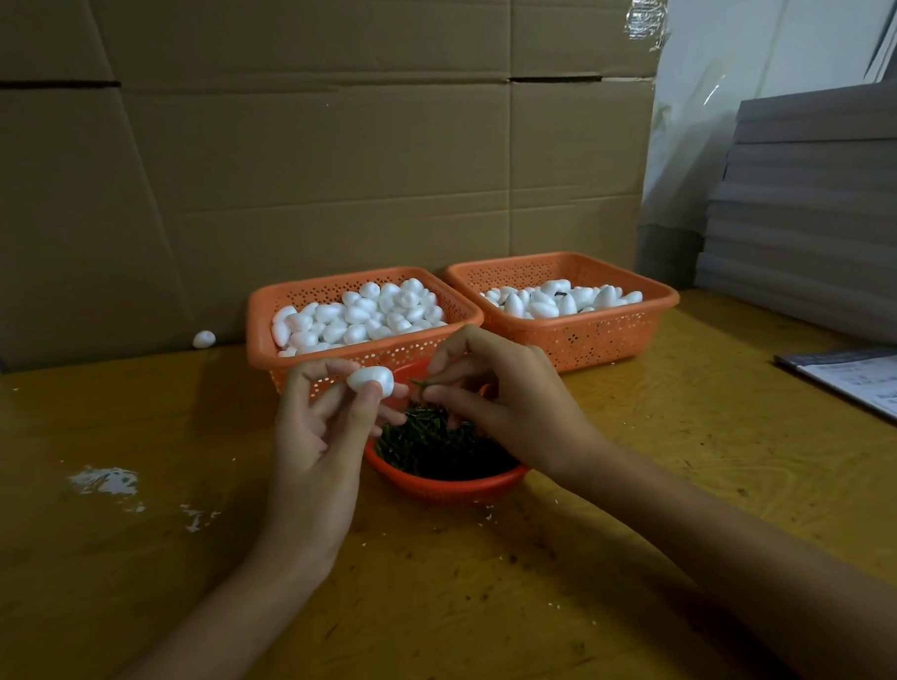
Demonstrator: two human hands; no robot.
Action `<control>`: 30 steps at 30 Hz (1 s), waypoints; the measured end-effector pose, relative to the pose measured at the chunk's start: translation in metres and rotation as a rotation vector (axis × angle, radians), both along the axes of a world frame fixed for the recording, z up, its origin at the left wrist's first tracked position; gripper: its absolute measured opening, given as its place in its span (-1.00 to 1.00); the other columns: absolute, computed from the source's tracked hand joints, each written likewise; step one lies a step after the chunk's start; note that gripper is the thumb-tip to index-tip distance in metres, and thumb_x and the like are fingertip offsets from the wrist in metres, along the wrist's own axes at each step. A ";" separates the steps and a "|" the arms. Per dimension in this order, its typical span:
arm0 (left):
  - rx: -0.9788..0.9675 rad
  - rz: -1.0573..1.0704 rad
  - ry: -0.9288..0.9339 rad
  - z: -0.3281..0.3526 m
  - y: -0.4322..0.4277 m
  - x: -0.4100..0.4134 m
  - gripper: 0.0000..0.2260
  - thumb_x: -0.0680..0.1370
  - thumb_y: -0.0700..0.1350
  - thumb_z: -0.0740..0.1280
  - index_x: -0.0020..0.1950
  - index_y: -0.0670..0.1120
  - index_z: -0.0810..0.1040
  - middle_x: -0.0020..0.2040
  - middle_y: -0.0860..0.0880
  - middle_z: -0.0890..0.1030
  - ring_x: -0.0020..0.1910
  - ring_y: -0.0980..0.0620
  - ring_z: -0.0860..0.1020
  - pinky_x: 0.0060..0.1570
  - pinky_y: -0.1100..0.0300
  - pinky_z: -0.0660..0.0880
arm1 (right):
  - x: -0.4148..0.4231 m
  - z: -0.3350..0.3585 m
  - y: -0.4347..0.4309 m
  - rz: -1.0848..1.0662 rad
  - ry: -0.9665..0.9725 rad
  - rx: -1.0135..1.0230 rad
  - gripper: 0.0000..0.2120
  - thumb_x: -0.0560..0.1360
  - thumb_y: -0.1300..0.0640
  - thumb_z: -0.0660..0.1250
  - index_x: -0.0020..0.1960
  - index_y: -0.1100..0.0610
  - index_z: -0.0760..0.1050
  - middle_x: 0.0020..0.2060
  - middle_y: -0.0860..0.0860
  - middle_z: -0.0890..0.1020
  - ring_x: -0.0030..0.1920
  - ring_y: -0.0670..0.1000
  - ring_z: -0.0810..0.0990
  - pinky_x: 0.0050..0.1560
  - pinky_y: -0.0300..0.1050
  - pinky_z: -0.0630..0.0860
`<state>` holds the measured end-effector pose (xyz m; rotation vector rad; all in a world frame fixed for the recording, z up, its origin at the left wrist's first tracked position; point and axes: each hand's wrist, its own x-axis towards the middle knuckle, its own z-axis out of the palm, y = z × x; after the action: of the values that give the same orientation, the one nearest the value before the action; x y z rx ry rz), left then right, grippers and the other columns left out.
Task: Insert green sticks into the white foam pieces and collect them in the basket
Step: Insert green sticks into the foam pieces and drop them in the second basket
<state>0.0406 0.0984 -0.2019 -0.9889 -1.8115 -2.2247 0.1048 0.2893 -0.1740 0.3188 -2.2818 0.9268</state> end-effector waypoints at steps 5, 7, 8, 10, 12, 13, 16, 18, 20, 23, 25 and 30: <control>-0.013 -0.012 0.014 -0.001 0.000 0.000 -0.80 0.62 -0.01 0.34 0.21 -0.01 0.48 0.03 -0.02 0.75 -0.06 0.02 0.72 -0.01 0.30 0.58 | 0.002 0.002 -0.002 0.003 0.035 0.027 -0.86 0.53 0.21 0.52 0.06 0.22 0.63 -0.08 -0.06 0.75 -0.11 -0.26 0.69 -0.03 -0.32 0.58; -0.011 -0.009 0.012 -0.002 0.000 0.000 -0.78 0.61 0.00 0.34 0.21 -0.02 0.48 0.03 -0.03 0.75 -0.06 0.02 0.72 -0.02 0.30 0.58 | 0.003 0.002 -0.002 0.015 0.058 0.033 -0.87 0.53 0.21 0.52 0.05 0.23 0.65 -0.09 -0.04 0.75 -0.11 -0.23 0.70 -0.03 -0.27 0.60; -0.009 -0.007 0.009 -0.002 0.000 0.000 -0.78 0.60 0.00 0.35 0.21 -0.02 0.47 0.03 -0.04 0.75 -0.06 0.02 0.72 -0.03 0.30 0.58 | 0.003 0.002 -0.003 0.020 0.070 0.037 -0.87 0.54 0.21 0.51 0.05 0.24 0.65 -0.09 -0.03 0.75 -0.10 -0.23 0.69 -0.03 -0.26 0.61; -0.007 -0.003 0.003 -0.002 0.001 -0.001 -0.77 0.60 -0.01 0.36 0.21 -0.04 0.47 0.03 -0.05 0.75 -0.06 0.01 0.72 -0.03 0.30 0.58 | 0.004 0.003 -0.003 0.018 0.086 0.049 -0.88 0.54 0.22 0.51 0.06 0.23 0.67 -0.07 -0.03 0.76 -0.07 -0.22 0.70 -0.02 -0.24 0.62; -0.008 -0.003 0.003 -0.003 0.001 -0.002 -0.78 0.60 -0.02 0.36 0.21 -0.05 0.46 0.03 -0.05 0.75 -0.06 0.01 0.72 -0.03 0.30 0.58 | 0.006 0.004 -0.003 0.014 0.081 0.058 -0.87 0.56 0.23 0.50 0.09 0.21 0.69 -0.04 -0.03 0.76 -0.04 -0.17 0.71 0.00 -0.15 0.65; -0.010 -0.005 0.006 -0.003 0.001 -0.002 -0.78 0.60 -0.02 0.36 0.20 -0.04 0.46 0.03 -0.05 0.75 -0.06 0.02 0.72 -0.03 0.31 0.58 | 0.006 0.004 -0.003 0.016 0.073 0.060 -0.87 0.56 0.23 0.49 0.11 0.20 0.69 -0.04 -0.03 0.75 -0.06 -0.15 0.71 0.00 -0.11 0.66; -0.021 -0.013 0.012 -0.004 0.001 -0.003 -0.78 0.61 -0.02 0.36 0.21 -0.02 0.46 0.04 -0.04 0.75 -0.04 0.03 0.72 0.01 0.31 0.58 | 0.006 0.004 -0.003 0.007 0.068 0.074 -0.86 0.58 0.23 0.48 0.14 0.18 0.70 -0.03 -0.04 0.75 -0.11 -0.14 0.70 -0.04 -0.04 0.66; -0.027 -0.017 0.017 -0.004 0.001 -0.003 -0.79 0.61 -0.03 0.36 0.22 -0.02 0.46 0.05 -0.05 0.74 -0.03 0.01 0.72 0.02 0.30 0.57 | 0.006 0.004 -0.003 0.002 0.075 0.077 -0.86 0.59 0.23 0.47 0.14 0.17 0.71 -0.02 -0.06 0.75 -0.12 -0.17 0.69 -0.05 -0.07 0.65; -0.030 -0.019 0.019 -0.005 0.000 -0.004 -0.78 0.62 -0.03 0.36 0.22 -0.02 0.46 0.05 -0.05 0.74 -0.02 -0.01 0.72 0.01 0.29 0.57 | 0.006 0.005 -0.003 0.002 0.085 0.083 -0.85 0.59 0.23 0.46 0.14 0.17 0.71 -0.01 -0.06 0.76 -0.14 -0.20 0.69 -0.05 -0.13 0.65; -0.038 -0.015 0.023 -0.005 0.000 -0.003 -0.78 0.61 -0.02 0.38 0.21 -0.01 0.46 0.05 -0.05 0.75 -0.01 -0.03 0.72 0.01 0.25 0.59 | 0.006 0.004 -0.004 0.024 0.096 0.082 -0.85 0.59 0.24 0.46 0.15 0.21 0.69 -0.01 -0.02 0.77 -0.14 -0.25 0.69 -0.05 -0.19 0.65; -0.064 -0.004 0.034 -0.006 0.000 -0.004 -0.80 0.61 -0.02 0.39 0.19 0.02 0.46 0.05 -0.05 0.74 0.00 -0.04 0.71 0.05 0.14 0.57 | 0.006 0.003 -0.004 0.043 0.104 0.065 -0.84 0.58 0.24 0.47 0.14 0.24 0.61 -0.03 0.00 0.77 -0.12 -0.32 0.67 -0.05 -0.27 0.63; -0.085 0.017 0.089 -0.008 0.000 -0.003 -0.87 0.63 -0.03 0.39 0.14 0.09 0.49 0.09 -0.02 0.74 0.07 -0.02 0.72 0.11 0.05 0.57 | 0.004 0.002 -0.005 0.070 0.128 0.078 -0.79 0.57 0.22 0.49 0.07 0.24 0.47 -0.11 0.00 0.77 -0.16 -0.22 0.71 -0.14 -0.26 0.62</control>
<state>0.0373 0.0980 -0.2096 -1.0657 -1.8819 -2.0746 0.1089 0.2846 -0.1720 0.4805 -2.2047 0.8294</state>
